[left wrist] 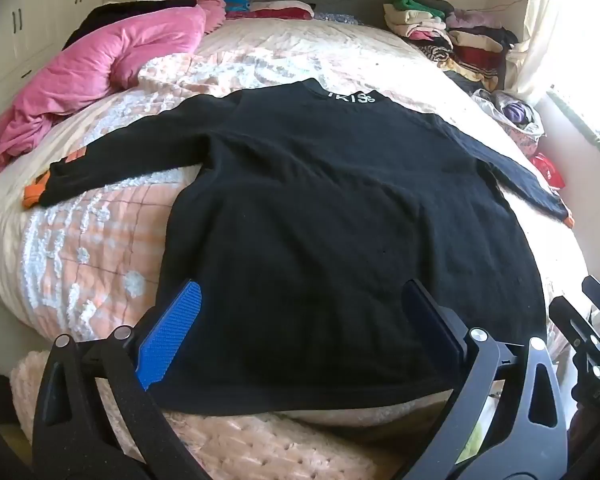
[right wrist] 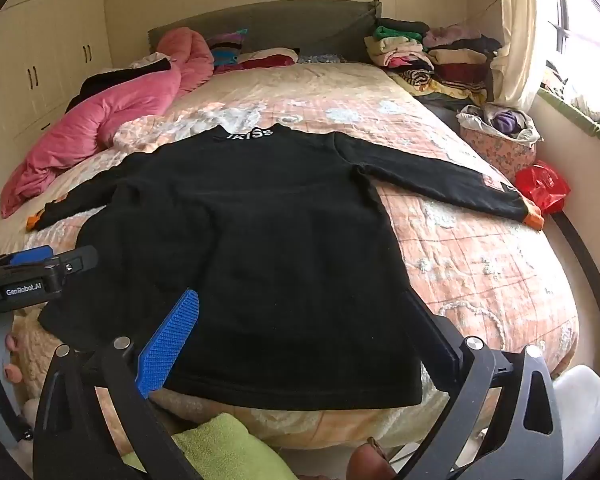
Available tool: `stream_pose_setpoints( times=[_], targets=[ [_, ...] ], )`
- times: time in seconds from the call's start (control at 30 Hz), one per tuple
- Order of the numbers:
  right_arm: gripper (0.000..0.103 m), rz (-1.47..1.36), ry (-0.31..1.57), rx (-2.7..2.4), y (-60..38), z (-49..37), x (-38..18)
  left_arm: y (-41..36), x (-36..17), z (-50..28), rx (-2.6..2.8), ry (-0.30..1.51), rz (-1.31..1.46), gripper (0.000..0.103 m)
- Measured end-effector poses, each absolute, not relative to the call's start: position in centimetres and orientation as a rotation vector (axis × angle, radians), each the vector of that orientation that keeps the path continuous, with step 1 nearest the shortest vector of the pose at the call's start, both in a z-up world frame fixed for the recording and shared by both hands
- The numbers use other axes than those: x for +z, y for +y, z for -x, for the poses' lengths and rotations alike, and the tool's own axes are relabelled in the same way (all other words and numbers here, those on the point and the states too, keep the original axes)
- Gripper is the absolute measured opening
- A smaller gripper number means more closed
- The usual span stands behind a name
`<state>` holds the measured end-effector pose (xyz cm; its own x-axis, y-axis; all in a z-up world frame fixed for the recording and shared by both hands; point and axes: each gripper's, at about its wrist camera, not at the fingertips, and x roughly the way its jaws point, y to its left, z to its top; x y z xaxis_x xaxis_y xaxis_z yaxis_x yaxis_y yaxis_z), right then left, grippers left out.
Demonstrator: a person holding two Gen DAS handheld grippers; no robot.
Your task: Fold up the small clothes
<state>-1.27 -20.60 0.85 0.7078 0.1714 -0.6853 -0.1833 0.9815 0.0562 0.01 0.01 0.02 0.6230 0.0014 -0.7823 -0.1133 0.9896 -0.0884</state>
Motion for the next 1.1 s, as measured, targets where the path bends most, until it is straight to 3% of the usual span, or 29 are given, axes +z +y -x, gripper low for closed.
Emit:
stream_pose_setpoints(
  times=[1.1],
  targets=[
    [0.099, 0.044, 0.739, 0.194, -19.7, 1.8, 1.5, 0.0, 1.0, -0.1, 0.067, 0.886, 0.126, 0.094]
  ],
)
